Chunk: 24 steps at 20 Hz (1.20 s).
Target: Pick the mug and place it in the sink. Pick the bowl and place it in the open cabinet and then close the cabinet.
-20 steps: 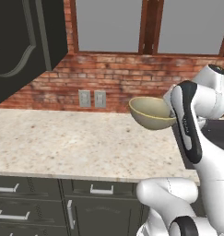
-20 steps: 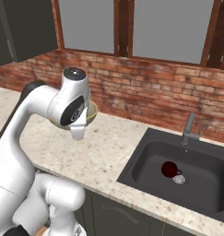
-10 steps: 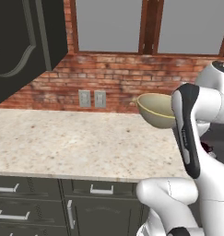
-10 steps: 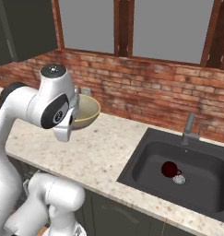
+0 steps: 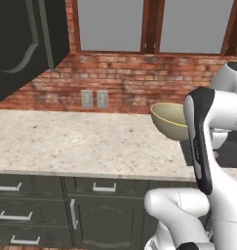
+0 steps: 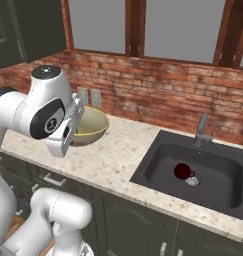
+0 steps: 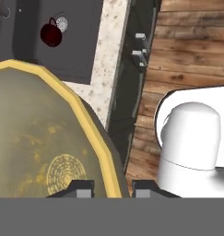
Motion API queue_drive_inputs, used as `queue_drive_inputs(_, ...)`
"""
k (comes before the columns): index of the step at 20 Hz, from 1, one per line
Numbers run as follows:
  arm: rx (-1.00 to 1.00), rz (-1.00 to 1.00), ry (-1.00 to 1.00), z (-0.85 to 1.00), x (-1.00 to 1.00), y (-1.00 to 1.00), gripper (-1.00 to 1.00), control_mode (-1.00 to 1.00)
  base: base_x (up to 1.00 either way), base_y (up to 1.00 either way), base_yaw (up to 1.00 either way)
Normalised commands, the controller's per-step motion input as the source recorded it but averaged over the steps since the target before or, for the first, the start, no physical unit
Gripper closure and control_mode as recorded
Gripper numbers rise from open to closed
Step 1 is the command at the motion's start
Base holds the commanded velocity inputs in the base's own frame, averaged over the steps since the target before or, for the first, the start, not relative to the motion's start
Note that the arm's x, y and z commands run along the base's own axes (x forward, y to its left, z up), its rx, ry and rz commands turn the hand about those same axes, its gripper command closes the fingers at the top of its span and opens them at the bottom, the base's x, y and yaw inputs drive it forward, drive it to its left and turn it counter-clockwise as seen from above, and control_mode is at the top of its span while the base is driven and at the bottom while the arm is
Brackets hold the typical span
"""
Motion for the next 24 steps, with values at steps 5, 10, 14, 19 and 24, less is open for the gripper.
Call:
queue_drive_inputs(5, 0.0, 0.0, 0.0, 0.0, 0.0, 0.0, 1.0, 1.0, -1.0, 0.0, -0.01)
queue_drive_inputs(10, 0.0, 0.0, 0.0, 0.0, 0.0, 0.0, 1.0, 1.0, -1.0, 0.21, 0.0)
queue_drive_inputs(14, 0.0, 0.0, 0.0, 0.0, 0.0, 0.0, 1.0, 1.0, -0.48, 0.93, 0.04)
queue_drive_inputs(19, 0.0, 0.0, 0.0, 0.0, 0.0, 0.0, 1.0, 1.0, -0.11, 1.0, 0.13)
queue_drive_inputs(24, 0.0, 0.0, 0.0, 0.0, 0.0, 0.0, 1.0, 1.0, 0.0, 1.0, 0.24)
